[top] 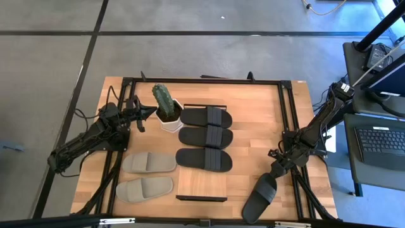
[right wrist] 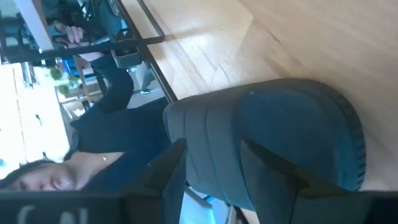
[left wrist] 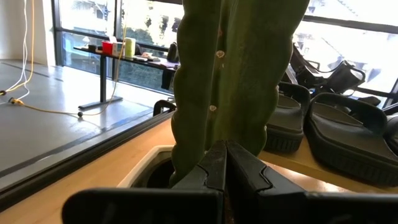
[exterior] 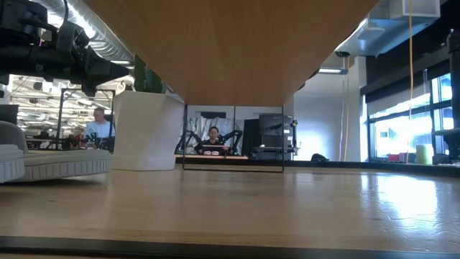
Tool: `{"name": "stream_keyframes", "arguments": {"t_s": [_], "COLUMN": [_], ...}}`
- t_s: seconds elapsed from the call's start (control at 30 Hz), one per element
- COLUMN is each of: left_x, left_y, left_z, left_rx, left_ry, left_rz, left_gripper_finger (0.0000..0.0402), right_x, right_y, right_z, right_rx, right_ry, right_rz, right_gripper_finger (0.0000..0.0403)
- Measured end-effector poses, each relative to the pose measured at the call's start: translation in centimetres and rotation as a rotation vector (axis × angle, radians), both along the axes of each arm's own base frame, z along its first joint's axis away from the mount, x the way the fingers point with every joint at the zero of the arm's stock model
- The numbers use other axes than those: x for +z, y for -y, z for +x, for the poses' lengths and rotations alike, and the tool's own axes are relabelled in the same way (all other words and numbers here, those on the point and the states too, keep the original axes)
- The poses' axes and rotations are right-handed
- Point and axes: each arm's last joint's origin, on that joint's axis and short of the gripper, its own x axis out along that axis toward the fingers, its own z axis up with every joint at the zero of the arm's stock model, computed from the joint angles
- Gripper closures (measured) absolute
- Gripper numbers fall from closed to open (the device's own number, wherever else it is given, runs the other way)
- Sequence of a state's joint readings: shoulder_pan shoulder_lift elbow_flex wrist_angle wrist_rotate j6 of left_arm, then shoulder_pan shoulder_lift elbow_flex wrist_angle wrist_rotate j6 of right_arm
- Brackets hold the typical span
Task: Pick and place slides into the shelf
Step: Put the black slide on the shelf
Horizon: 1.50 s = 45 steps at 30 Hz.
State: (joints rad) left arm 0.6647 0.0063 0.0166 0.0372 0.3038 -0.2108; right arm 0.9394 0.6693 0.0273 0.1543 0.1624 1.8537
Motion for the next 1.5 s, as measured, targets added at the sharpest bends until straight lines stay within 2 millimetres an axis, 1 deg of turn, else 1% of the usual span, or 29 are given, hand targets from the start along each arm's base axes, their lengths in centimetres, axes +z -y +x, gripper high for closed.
{"name": "stream_keyframes", "arguments": {"t_s": [0.2,0.4,0.7,0.97,1.17,1.3,1.5], "left_x": [0.0,0.0,0.0,0.0,0.0,0.0,0.0], "left_y": [0.0,0.0,0.0,0.0,0.0,0.0,0.0], "left_z": [0.0,0.0,0.0,0.0,0.0,0.0,0.0], "left_rx": [0.0,0.0,0.0,0.001,0.001,0.002,0.018], "left_ry": [0.0,-0.001,-0.003,-0.003,-0.003,-0.003,-0.005], "left_rz": [0.001,0.002,0.001,0.001,0.001,0.001,0.009], "left_gripper_finger": [0.0401,0.0401,0.0401,0.0401,0.0401,0.0401,0.0401], "right_x": [-0.5,-0.4,-0.6,-0.8,-1.2,-0.6,-0.5], "right_y": [0.1,0.0,-0.1,-0.9,-1.5,-2.4,-3.3], "right_z": [-0.3,-0.2,-0.1,0.5,0.9,1.6,2.3], "right_rx": [0.001,-0.001,-0.031,-0.034,-0.049,-0.049,-0.039], "right_ry": [-0.115,-0.113,-0.155,-0.138,-0.172,-0.176,-0.181], "right_rz": [0.035,0.05,0.069,0.09,0.079,0.068,0.024], "right_gripper_finger": [0.0249,0.0249,0.0249,0.0249,0.0249,0.0249,0.0249]}}
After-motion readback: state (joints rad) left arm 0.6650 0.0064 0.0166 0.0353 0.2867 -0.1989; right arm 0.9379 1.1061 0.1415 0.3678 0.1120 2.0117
